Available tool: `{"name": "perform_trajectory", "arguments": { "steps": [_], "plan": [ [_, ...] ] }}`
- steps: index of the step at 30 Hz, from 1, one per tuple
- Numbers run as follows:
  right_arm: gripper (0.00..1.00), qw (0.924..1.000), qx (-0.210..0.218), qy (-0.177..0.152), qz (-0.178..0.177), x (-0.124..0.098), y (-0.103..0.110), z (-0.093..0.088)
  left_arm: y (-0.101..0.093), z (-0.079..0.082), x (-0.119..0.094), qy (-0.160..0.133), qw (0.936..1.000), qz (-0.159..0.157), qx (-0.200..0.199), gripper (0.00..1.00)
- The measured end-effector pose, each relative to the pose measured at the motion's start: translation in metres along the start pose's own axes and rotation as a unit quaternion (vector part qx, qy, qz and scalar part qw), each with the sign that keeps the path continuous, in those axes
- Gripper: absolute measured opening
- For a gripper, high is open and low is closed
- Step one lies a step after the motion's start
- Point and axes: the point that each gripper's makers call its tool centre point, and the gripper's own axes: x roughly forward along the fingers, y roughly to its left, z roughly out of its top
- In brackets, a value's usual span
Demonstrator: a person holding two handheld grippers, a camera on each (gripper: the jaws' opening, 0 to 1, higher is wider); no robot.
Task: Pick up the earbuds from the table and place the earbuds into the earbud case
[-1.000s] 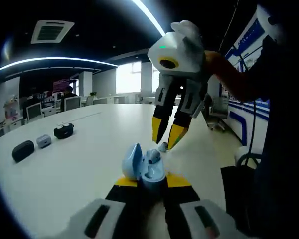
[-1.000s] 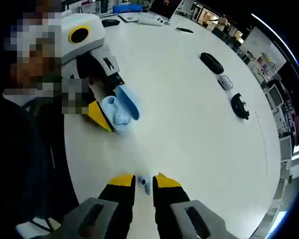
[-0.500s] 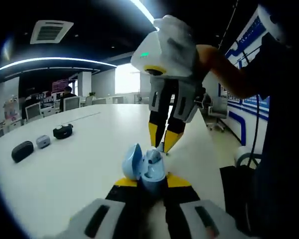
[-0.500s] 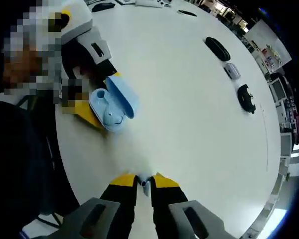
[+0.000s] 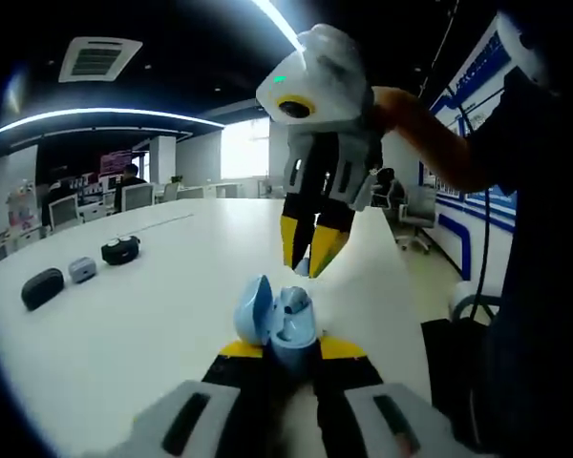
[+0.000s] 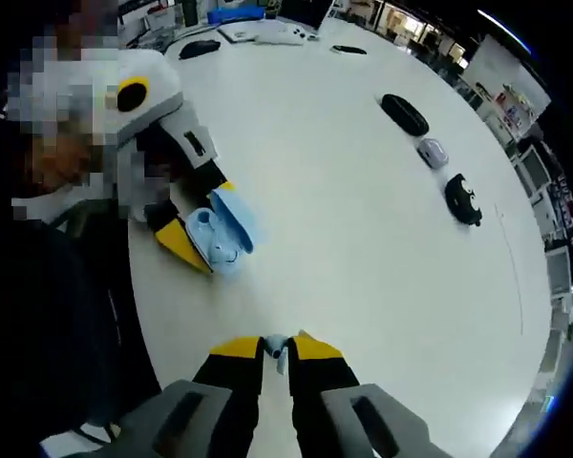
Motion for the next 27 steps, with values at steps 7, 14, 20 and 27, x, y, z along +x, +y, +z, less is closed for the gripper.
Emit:
{"name": "perform_trajectory", "arguments": {
  "steps": [7, 14, 20, 27],
  "plan": [
    [0.10, 0.9794, 0.070, -0.184, 0.045, -0.034, 0.001, 0.034, 0.002, -0.001, -0.001, 0.004, 0.9999, -0.007, -0.006, 0.18],
    [0.10, 0.9064, 0.168, -0.366, 0.129, -0.053, 0.002, 0.061, 0.002, -0.001, -0.001, 0.010, 0.9995, -0.025, -0.018, 0.18],
    [0.10, 0.8651, 0.194, -0.433, 0.163, -0.046, 0.015, 0.068, -0.001, -0.001, 0.002, 0.018, 0.9991, -0.036, -0.016, 0.19],
    [0.10, 0.8517, 0.134, -0.477, 0.170, -0.042, 0.048, 0.088, -0.003, 0.000, 0.004, 0.021, 0.9986, -0.046, -0.016, 0.19]
  ]
}}
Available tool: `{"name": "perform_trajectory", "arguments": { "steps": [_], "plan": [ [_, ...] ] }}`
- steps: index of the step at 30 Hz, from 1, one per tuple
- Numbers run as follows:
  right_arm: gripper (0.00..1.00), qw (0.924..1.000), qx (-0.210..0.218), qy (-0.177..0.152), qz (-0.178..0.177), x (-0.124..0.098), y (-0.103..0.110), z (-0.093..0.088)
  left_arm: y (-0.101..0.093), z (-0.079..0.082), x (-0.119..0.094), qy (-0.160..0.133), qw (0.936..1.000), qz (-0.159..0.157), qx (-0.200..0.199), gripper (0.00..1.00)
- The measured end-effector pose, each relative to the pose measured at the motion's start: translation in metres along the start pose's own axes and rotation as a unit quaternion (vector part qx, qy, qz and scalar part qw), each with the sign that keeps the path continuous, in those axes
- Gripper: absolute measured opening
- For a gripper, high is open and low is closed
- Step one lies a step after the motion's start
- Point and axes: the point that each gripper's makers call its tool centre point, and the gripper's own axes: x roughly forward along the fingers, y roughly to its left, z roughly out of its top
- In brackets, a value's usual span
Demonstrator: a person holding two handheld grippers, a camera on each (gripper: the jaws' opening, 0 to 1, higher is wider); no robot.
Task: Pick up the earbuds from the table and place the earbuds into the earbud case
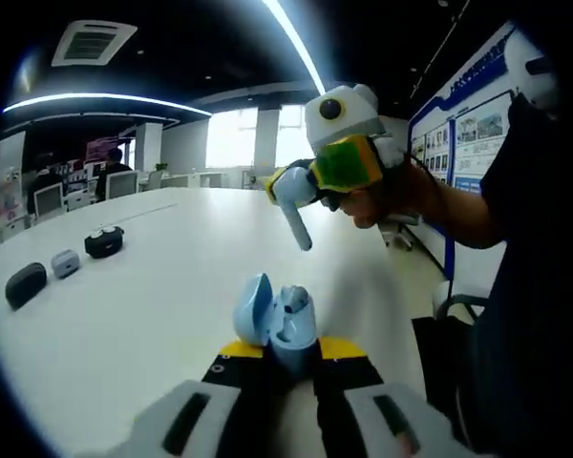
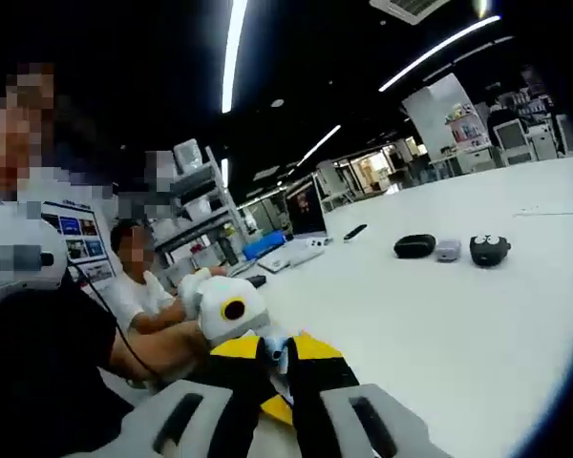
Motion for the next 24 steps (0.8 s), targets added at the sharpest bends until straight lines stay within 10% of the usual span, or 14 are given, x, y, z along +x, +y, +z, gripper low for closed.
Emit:
{"name": "perform_trajectory", "arguments": {
  "steps": [24],
  "plan": [
    [0.10, 0.9943, -0.096, 0.046, -0.002, 0.016, -0.004, -0.034, -0.002, 0.000, 0.001, -0.002, 1.0000, -0.009, -0.002, 0.19]
  ]
}}
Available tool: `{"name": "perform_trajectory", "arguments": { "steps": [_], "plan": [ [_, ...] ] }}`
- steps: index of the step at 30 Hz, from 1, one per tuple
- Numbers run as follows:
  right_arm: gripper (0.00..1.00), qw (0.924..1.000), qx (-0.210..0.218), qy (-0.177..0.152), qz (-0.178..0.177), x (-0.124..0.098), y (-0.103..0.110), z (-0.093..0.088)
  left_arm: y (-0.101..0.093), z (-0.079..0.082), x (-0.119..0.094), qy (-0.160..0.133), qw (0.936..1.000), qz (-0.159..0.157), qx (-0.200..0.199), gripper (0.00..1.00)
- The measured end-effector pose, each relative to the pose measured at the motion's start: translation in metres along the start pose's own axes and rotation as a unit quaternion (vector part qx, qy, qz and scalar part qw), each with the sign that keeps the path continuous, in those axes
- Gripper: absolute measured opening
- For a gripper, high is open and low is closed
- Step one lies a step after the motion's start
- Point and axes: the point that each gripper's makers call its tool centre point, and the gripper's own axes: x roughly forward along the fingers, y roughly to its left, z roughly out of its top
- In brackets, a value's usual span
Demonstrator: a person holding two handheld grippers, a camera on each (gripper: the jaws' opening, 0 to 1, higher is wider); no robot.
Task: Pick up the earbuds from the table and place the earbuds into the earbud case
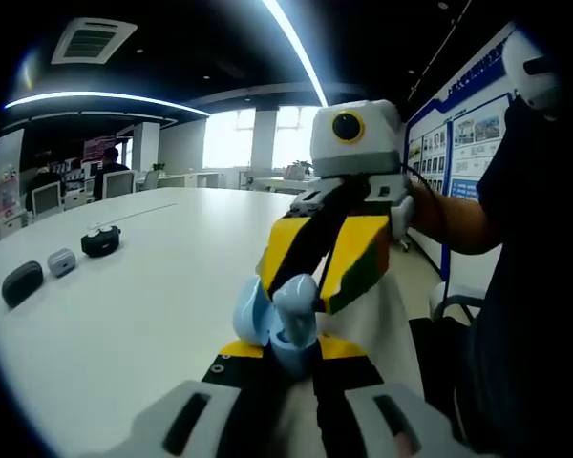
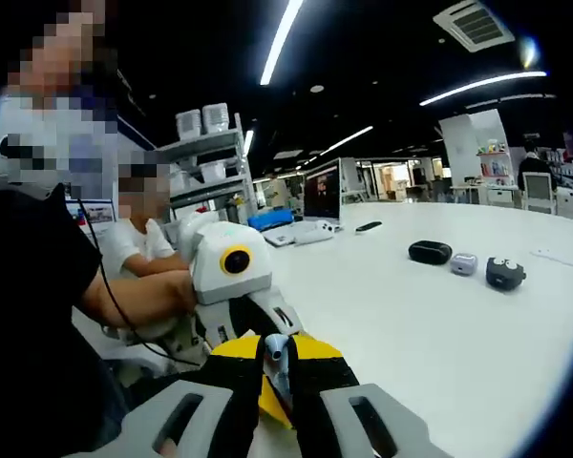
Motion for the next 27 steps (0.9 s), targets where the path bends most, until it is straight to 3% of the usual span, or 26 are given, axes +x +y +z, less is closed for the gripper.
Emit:
{"name": "perform_trajectory", "arguments": {
  "steps": [27],
  "plan": [
    [0.10, 0.9998, 0.004, -0.018, -0.005, -0.0040, 0.0041, -0.0025, -0.0010, 0.0000, -0.0009, -0.004, 1.0000, 0.000, 0.001, 0.19]
  ]
}}
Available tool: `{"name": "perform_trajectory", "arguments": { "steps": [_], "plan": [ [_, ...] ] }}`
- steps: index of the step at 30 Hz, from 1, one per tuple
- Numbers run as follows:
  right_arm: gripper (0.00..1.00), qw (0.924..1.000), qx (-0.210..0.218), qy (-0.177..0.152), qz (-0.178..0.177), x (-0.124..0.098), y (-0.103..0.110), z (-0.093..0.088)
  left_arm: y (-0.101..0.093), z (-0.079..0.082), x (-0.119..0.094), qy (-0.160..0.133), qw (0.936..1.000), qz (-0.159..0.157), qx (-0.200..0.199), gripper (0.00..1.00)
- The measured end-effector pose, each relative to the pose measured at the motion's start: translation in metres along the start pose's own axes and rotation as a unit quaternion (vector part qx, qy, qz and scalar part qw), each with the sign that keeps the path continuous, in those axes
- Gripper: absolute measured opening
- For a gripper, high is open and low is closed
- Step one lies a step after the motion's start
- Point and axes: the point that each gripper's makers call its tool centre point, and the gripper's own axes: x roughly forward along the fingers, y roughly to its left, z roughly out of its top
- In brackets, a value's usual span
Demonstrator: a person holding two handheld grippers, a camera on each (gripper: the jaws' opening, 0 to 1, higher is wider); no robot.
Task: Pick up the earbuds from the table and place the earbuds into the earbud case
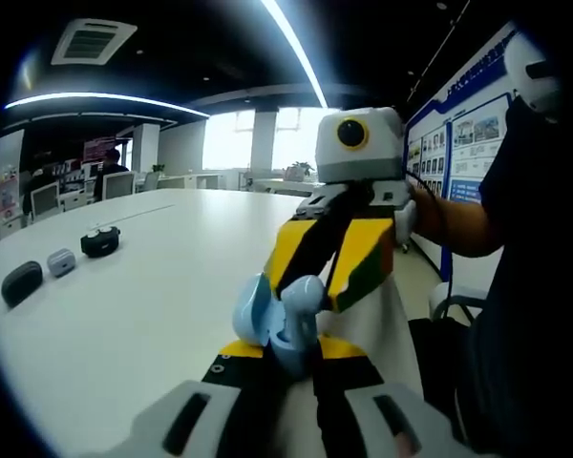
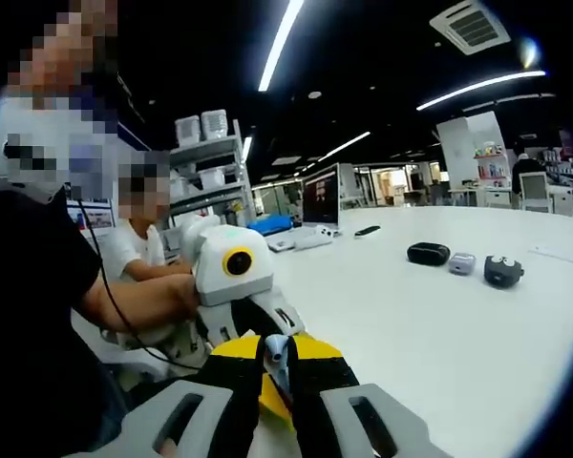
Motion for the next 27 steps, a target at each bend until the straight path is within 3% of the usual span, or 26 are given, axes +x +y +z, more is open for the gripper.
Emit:
{"name": "perform_trajectory", "arguments": {
  "steps": [11, 27],
  "plan": [
    [0.10, 0.9998, 0.011, -0.013, -0.008, -0.0074, -0.0056, 0.0026, -0.0001, -0.0002, 0.0005, -0.001, 1.0000, 0.001, -0.001, 0.19],
    [0.10, 0.9973, -0.063, 0.022, -0.031, -0.0045, -0.0051, -0.0048, -0.0003, -0.0001, 0.0014, -0.002, 1.0000, 0.001, 0.003, 0.19]
  ]
}}
